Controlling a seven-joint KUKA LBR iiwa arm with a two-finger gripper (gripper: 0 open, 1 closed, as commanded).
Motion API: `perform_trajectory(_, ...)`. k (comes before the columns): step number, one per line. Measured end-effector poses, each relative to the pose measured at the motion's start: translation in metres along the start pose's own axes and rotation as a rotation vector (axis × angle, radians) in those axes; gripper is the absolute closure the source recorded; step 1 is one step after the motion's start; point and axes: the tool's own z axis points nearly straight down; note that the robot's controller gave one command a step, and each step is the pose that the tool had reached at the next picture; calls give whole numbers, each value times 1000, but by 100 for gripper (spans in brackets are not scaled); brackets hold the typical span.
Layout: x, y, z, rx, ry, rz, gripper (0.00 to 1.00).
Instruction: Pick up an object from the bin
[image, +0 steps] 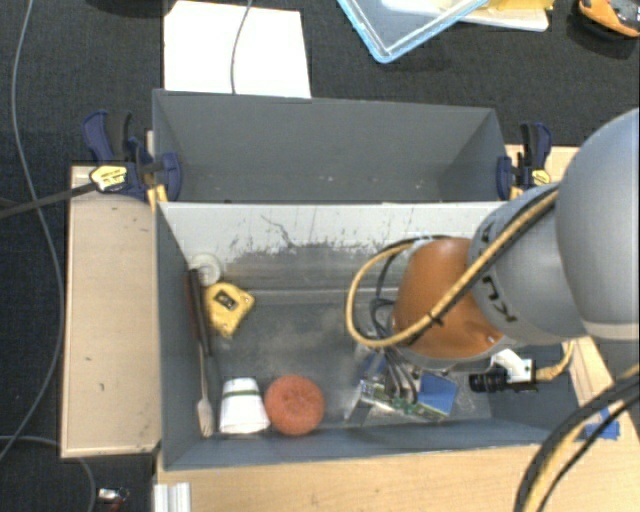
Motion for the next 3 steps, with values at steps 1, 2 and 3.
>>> perform_trajectory(1,0,0,0,0,0,0,0)
perform_trajectory(2,-41,-30,-13,-1,-5,22,0)
perform_trajectory(3,-49,-40,-20,-2,-1,85,0)
